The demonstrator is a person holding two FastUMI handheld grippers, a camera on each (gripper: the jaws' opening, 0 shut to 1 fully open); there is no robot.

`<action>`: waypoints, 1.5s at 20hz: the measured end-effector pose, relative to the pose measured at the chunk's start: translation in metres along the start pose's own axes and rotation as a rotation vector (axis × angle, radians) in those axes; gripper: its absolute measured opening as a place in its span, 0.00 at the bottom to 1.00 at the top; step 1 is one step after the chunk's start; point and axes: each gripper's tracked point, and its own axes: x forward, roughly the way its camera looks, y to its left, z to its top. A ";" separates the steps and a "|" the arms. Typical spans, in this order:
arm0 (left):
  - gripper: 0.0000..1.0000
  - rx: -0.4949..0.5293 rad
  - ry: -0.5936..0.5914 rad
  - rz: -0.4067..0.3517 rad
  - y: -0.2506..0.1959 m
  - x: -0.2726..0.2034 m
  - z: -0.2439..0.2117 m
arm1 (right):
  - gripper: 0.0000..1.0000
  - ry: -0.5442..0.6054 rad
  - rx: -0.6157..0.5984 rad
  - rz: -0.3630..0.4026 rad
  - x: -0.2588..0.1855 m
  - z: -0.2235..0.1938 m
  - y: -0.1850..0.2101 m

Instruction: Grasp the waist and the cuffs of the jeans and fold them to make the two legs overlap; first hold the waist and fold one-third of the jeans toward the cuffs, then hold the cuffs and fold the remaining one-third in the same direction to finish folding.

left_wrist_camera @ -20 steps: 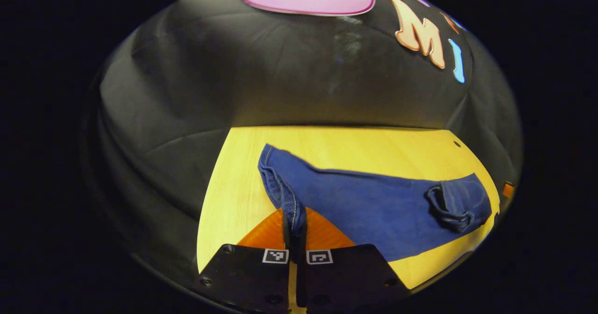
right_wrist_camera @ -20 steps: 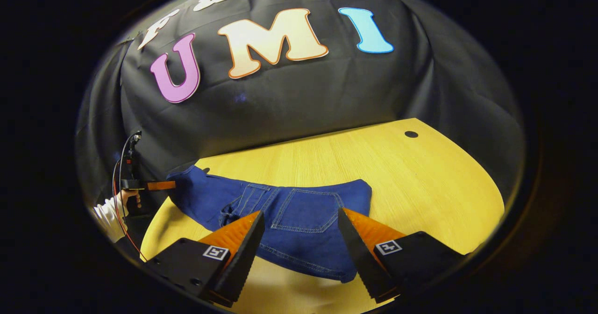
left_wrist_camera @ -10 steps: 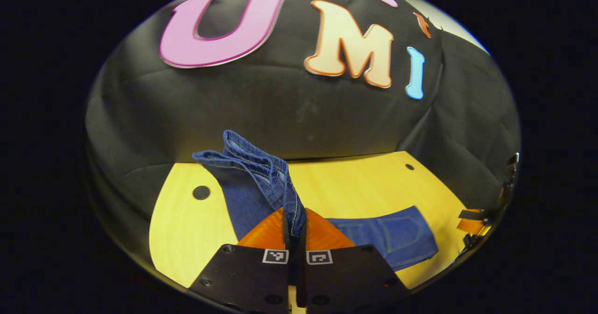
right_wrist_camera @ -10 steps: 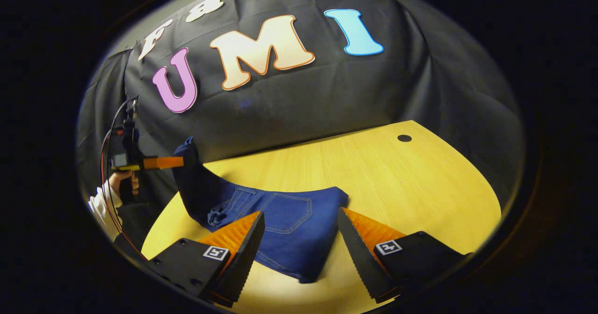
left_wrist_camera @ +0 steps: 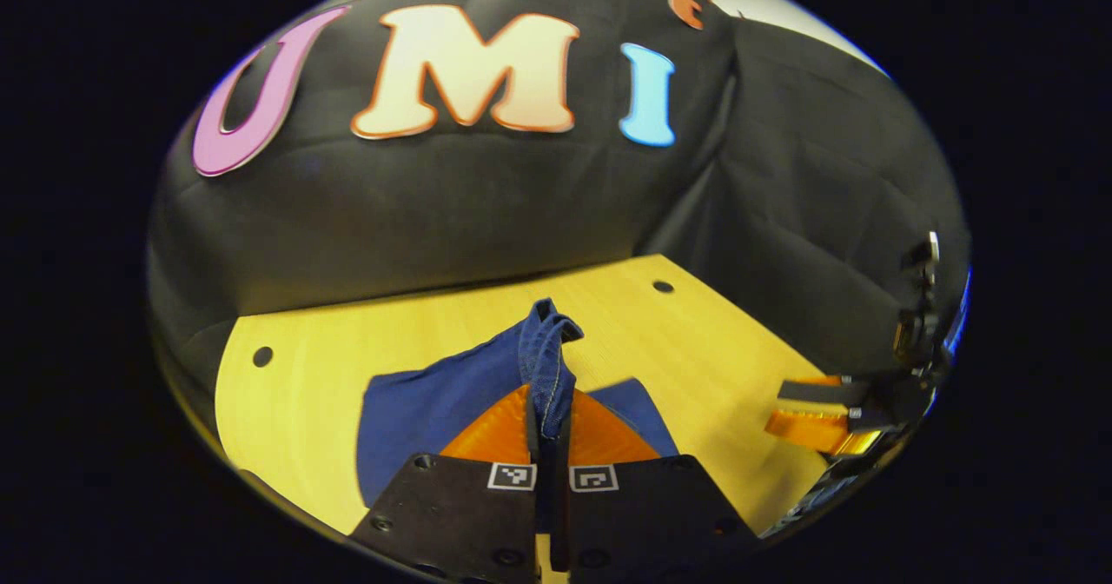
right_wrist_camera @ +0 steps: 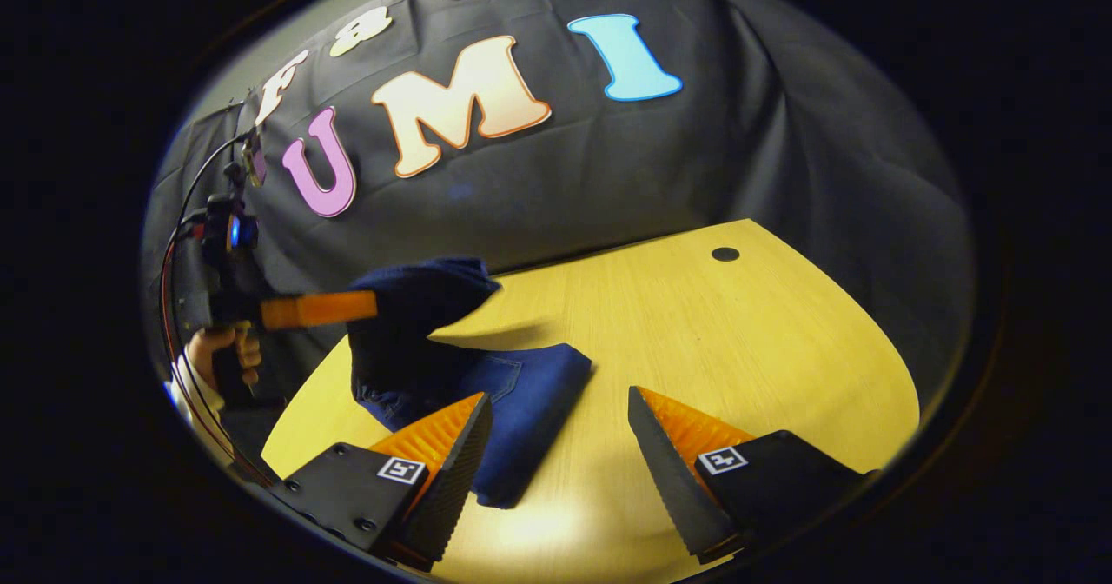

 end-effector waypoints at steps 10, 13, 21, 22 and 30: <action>0.09 0.178 0.170 0.063 -0.033 0.022 -0.099 | 0.93 -0.001 0.018 -0.018 -0.009 -0.011 -0.004; 0.58 0.118 0.118 0.029 -0.038 -0.006 -0.079 | 0.93 -0.029 0.045 -0.028 -0.010 -0.003 0.010; 0.92 -0.025 -0.036 0.224 0.083 -0.098 -0.059 | 0.98 -0.131 0.072 -0.038 -0.016 0.021 0.061; 0.92 -0.030 -0.032 0.248 0.100 -0.105 -0.066 | 0.97 -0.139 0.073 -0.041 -0.016 0.023 0.065; 0.92 -0.133 -0.020 0.317 0.154 -0.131 -0.095 | 0.97 -0.170 0.020 -0.098 -0.025 0.035 0.074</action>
